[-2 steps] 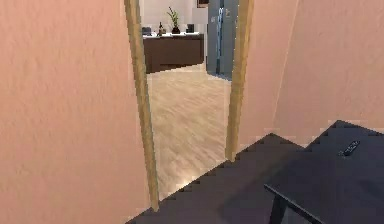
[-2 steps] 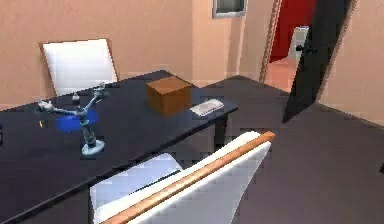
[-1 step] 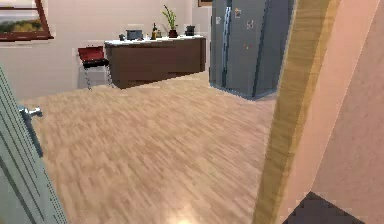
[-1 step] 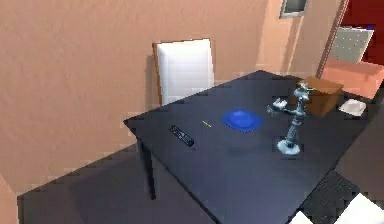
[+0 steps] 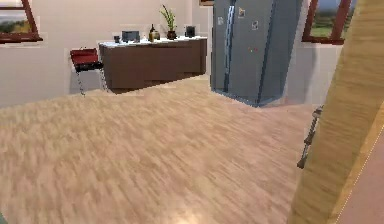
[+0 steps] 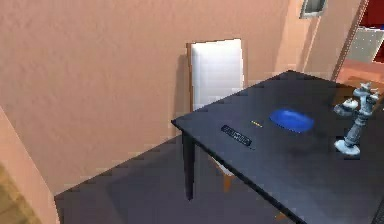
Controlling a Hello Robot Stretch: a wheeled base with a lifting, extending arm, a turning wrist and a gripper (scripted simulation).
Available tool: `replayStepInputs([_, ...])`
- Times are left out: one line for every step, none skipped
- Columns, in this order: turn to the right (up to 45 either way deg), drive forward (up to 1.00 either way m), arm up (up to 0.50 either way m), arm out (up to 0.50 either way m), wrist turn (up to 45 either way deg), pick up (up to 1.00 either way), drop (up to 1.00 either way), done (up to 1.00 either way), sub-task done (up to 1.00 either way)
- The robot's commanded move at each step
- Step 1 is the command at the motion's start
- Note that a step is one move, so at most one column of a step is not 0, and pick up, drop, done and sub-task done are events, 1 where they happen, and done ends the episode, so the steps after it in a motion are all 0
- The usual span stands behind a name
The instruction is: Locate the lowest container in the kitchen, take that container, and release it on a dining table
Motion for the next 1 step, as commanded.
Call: replayStepInputs([0.0, 1.0, 0.0, 0.0, 0.0, 0.0, 0.0, 0.0, 0.0])
